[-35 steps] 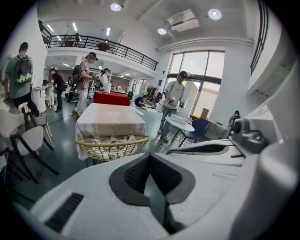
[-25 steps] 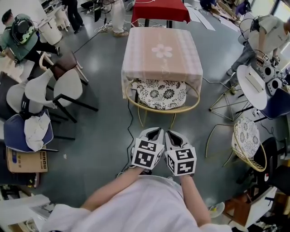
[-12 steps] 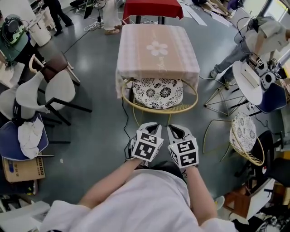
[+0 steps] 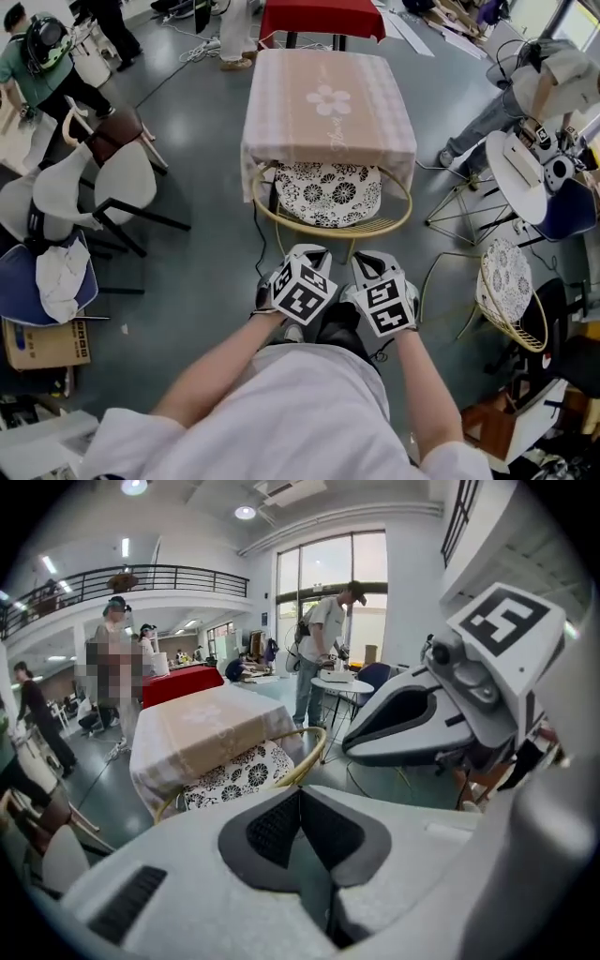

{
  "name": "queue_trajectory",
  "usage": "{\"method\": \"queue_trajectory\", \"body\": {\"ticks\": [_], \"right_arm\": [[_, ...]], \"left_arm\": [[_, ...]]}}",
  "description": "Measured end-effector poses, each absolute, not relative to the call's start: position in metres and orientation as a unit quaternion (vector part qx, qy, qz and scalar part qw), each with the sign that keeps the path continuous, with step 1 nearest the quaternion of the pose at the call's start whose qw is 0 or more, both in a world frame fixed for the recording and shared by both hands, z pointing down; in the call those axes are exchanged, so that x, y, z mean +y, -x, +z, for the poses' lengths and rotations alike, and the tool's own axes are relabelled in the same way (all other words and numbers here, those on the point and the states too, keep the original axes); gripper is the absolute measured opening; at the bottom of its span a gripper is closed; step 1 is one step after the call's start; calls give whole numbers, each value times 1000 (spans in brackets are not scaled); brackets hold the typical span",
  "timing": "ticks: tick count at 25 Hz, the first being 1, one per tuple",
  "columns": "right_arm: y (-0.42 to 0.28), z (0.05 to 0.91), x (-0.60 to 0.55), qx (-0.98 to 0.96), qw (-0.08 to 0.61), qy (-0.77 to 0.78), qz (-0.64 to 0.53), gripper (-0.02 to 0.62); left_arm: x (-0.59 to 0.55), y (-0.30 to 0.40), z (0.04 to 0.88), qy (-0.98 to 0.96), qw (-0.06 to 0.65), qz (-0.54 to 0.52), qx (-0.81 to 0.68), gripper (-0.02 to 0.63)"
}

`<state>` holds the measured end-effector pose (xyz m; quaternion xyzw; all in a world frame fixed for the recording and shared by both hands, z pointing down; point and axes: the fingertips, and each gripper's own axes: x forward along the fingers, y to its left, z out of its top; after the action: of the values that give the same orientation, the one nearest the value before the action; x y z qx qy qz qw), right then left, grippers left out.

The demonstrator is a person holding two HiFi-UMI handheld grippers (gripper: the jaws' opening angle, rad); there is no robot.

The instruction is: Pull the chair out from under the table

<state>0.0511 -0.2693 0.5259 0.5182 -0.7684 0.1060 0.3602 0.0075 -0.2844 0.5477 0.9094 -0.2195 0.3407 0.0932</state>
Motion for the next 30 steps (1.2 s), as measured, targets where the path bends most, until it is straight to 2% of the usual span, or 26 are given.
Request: {"method": "queue_trajectory", "body": {"ticks": [10,13,17,30], "right_arm": [[-68,548,-286,-774,432,-460,51,5],[-74,553,-291,-776,446,-444,44,5],[-81,562,-297,-777,469,-418,31,5],[-94,587,-313,-781,529,-329,-32,9]], "left_arm": [[-300,-21,561,-903,28,388,-184,9],[-304,-25,567,-900,18,402,-165,51],[-313,-27,575,-893,-9,422,-158,51],[-330,-30,608,-865,-60,489,-97,124]]}}
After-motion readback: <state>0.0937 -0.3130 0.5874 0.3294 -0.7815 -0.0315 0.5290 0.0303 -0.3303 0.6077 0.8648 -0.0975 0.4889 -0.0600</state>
